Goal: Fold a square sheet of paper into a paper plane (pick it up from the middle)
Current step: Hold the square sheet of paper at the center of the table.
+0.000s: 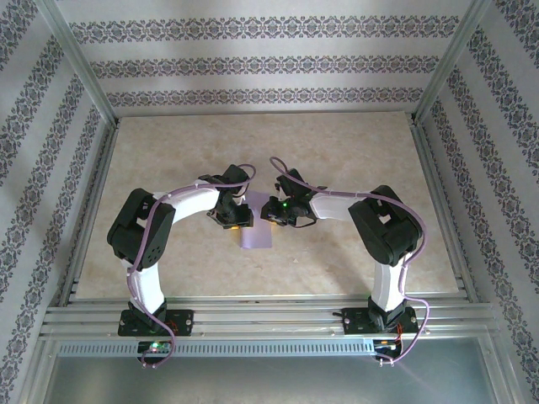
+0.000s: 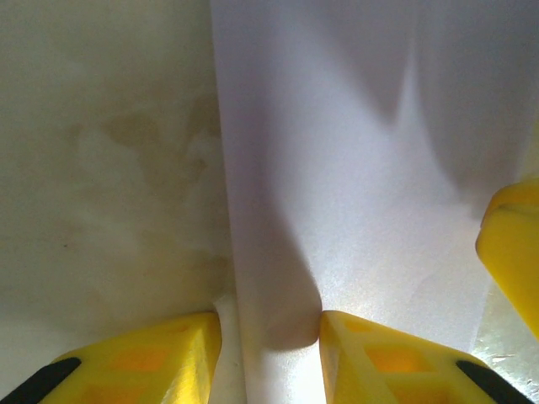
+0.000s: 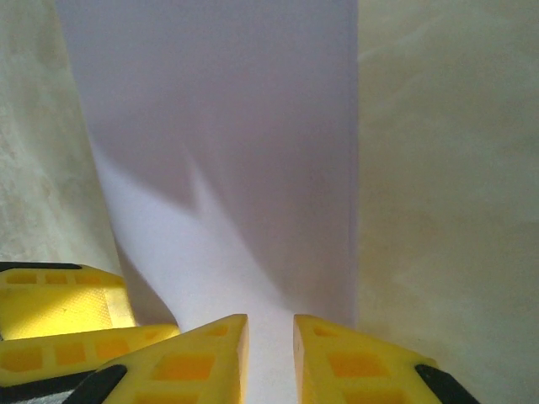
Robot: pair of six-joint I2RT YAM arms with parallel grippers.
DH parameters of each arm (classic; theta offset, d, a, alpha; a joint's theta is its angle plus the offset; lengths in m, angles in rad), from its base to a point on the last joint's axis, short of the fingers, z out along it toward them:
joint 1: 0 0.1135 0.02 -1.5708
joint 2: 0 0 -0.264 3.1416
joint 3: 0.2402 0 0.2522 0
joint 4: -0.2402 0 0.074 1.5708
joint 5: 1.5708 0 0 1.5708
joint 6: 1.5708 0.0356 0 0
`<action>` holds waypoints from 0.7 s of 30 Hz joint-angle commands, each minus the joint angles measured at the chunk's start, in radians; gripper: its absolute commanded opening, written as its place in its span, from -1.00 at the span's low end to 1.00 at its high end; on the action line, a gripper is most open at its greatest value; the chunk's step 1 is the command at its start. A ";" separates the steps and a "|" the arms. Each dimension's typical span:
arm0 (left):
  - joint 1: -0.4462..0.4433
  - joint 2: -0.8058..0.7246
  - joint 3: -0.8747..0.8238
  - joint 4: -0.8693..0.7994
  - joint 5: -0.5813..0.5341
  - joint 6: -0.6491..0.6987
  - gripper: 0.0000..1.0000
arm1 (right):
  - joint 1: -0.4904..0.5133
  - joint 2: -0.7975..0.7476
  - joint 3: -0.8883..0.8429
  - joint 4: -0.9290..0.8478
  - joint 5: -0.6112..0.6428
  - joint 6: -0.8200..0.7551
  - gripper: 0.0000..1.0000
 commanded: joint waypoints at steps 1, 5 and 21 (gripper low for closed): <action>0.003 0.063 -0.003 -0.007 -0.031 0.018 -0.22 | 0.010 0.023 0.023 -0.022 -0.007 -0.024 -0.56; 0.003 0.060 0.000 -0.013 -0.039 0.016 -0.22 | 0.010 0.032 0.028 -0.048 0.007 -0.029 -0.57; 0.049 -0.223 -0.033 0.092 0.035 -0.046 -0.10 | 0.010 0.129 0.043 -0.231 0.087 -0.095 -0.73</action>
